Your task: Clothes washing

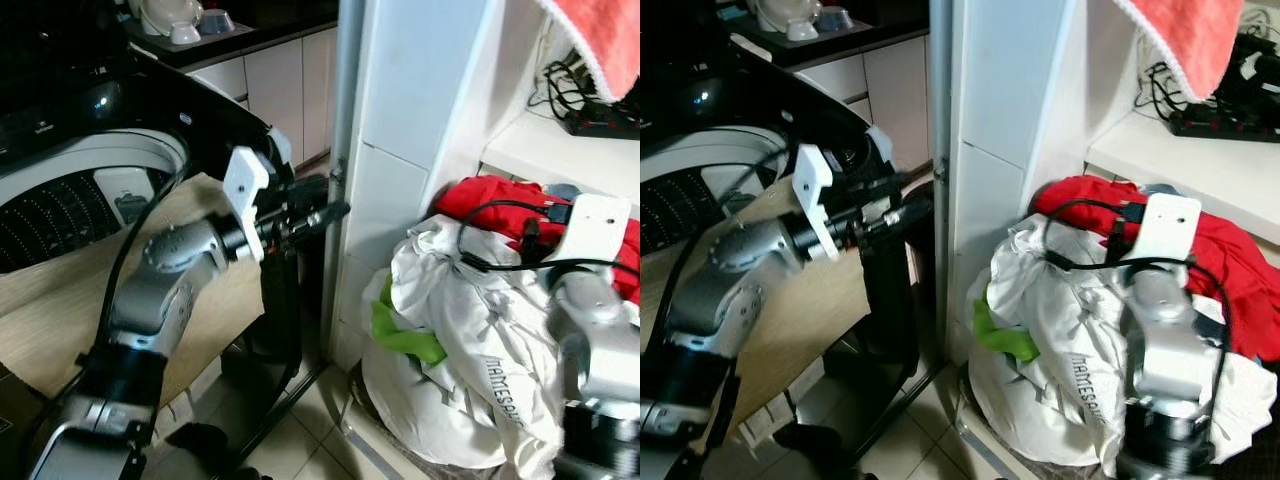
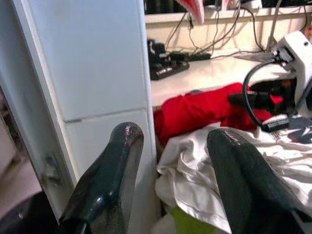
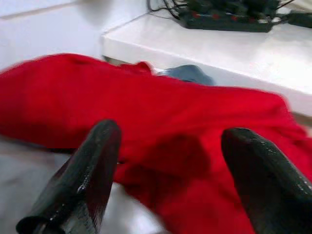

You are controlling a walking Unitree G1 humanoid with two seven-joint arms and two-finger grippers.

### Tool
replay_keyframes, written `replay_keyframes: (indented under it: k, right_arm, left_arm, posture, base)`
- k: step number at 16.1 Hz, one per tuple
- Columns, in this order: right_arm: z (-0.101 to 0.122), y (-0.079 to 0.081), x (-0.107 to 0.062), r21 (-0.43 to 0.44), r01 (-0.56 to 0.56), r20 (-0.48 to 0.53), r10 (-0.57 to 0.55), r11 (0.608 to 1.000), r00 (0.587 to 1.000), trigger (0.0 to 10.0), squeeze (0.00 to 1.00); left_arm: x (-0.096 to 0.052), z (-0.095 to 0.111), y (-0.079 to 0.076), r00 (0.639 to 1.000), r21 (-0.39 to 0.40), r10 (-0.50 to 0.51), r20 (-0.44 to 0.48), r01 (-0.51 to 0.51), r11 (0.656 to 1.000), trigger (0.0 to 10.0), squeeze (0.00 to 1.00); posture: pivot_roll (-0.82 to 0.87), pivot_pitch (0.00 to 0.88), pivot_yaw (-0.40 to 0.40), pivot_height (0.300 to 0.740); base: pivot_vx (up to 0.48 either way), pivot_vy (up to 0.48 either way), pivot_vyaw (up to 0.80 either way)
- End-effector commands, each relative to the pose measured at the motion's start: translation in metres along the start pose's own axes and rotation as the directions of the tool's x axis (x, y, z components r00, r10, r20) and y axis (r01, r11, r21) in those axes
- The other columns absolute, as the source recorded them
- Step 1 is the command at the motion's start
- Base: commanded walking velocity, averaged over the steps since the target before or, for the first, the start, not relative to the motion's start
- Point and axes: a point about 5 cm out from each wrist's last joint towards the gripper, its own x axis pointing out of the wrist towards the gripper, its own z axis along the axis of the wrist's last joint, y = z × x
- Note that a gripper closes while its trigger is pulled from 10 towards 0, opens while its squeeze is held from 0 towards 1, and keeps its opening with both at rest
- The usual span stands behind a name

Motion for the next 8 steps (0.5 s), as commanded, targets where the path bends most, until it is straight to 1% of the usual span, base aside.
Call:
replay_keyframes:
  k: [1, 2, 4, 5, 6, 7, 8]
  right_arm:
    - [0.006, -0.012, 0.013, -0.046, -0.007, -0.002, 0.007, 0.999, 1.0, 10.0, 1.0]
    - [0.006, -0.015, 0.016, -0.065, -0.012, -0.015, 0.011, 0.998, 1.0, 10.0, 1.0]
    - [0.002, -0.03, 0.035, -0.1, -0.024, -0.066, 0.018, 0.995, 0.998, 10.0, 1.0]
    - [0.001, -0.031, 0.039, -0.105, -0.045, -0.088, 0.036, 0.993, 0.995, 10.0, 1.0]
    - [-0.006, -0.034, 0.046, -0.125, -0.095, -0.168, 0.073, 0.988, 0.983, 10.0, 0.41]
    - [-0.009, -0.035, 0.048, -0.136, -0.119, -0.204, 0.09, 0.983, 0.975, 10.0, 0.0]
    - [-0.012, -0.036, 0.05, -0.118, -0.153, -0.25, 0.119, 0.981, 0.961, 10.0, 0.0]
  left_arm:
    - [0.001, 0.003, -0.012, 0.999, -0.004, -0.045, -0.03, 0.045, 0.999, 10.0, 0.0]
    - [0.001, 0.002, -0.015, 0.998, -0.01, -0.057, -0.035, 0.057, 0.998, 10.0, 0.0]
    - [-0.001, 0.0, -0.024, 0.995, -0.023, -0.086, -0.056, 0.085, 0.996, 10.0, 0.0]
    - [-0.001, 0.0, -0.025, 0.994, -0.019, -0.087, -0.063, 0.086, 0.996, 10.0, 0.0]
    - [-0.002, -0.001, -0.027, 0.992, -0.016, -0.095, -0.084, 0.094, 0.995, 10.0, 0.0]
    - [-0.002, -0.001, -0.028, 0.99, -0.017, -0.105, -0.092, 0.104, 0.994, 10.0, 0.0]
    - [-0.005, 0.0, -0.031, 0.987, -0.029, -0.127, -0.102, 0.125, 0.992, 10.0, 0.0]
  posture:
    - [-0.1, 0.0, 0.033, 0.74]
    - [-0.1, 0.0, 0.033, 0.74]
    - [-0.1, 0.0, 0.035, 0.74]
    - [-0.1, 0.0, 0.035, 0.74]
    - [-0.11, 0.0, 0.034, 0.74]
    - [-0.11, 0.0, 0.034, 0.74]
    - [-0.1, 0.0, 0.029, 0.74]
  base:
    - [0.0, 0.0, 0.0]
    - [0.0, 0.0, 0.0]
    - [0.0, 0.0, 0.0]
    - [0.0, 0.0, 0.0]
    - [0.0, 0.0, 0.0]
    - [0.0, 0.0, 0.0]
    - [0.0, 0.0, 0.0]
